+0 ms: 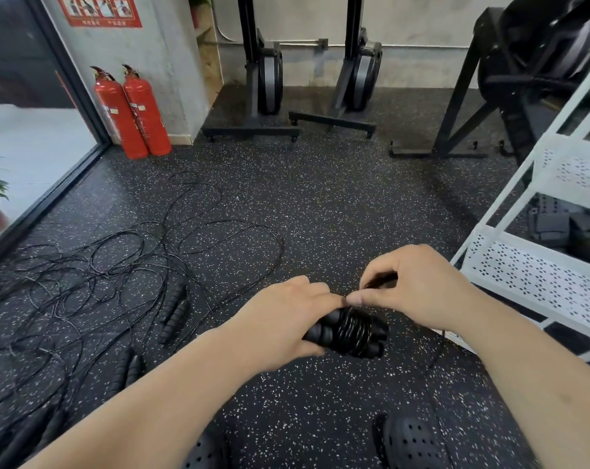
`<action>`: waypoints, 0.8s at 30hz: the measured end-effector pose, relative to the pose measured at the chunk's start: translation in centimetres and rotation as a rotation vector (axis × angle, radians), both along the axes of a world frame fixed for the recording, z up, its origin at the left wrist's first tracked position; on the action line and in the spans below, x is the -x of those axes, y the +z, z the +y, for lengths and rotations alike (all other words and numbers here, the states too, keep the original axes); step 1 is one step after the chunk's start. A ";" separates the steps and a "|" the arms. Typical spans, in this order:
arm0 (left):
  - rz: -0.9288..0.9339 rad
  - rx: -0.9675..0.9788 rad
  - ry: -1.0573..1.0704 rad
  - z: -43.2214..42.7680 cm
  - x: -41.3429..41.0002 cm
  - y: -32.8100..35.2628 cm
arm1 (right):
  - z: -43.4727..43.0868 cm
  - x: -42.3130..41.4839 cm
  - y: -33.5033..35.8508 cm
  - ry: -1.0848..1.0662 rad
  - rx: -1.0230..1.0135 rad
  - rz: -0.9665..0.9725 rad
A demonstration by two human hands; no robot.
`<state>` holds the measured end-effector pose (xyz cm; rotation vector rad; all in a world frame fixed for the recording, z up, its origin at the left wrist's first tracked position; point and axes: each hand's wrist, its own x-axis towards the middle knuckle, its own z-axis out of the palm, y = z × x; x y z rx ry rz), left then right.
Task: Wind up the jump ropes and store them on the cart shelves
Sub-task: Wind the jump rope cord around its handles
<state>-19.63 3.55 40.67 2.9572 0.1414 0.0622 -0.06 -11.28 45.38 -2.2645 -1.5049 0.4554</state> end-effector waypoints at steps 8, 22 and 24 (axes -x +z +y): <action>-0.025 0.307 0.080 -1.0 0.6 2.5 | -0.5 -1.4 -0.1 0.049 0.004 0.194; -0.180 0.813 0.219 -1.5 1.4 4.1 | 1.0 0.3 -2.3 -0.260 -0.035 0.385; -0.219 0.824 0.277 -1.0 1.2 3.5 | 1.5 1.2 -3.2 -0.296 -0.035 0.350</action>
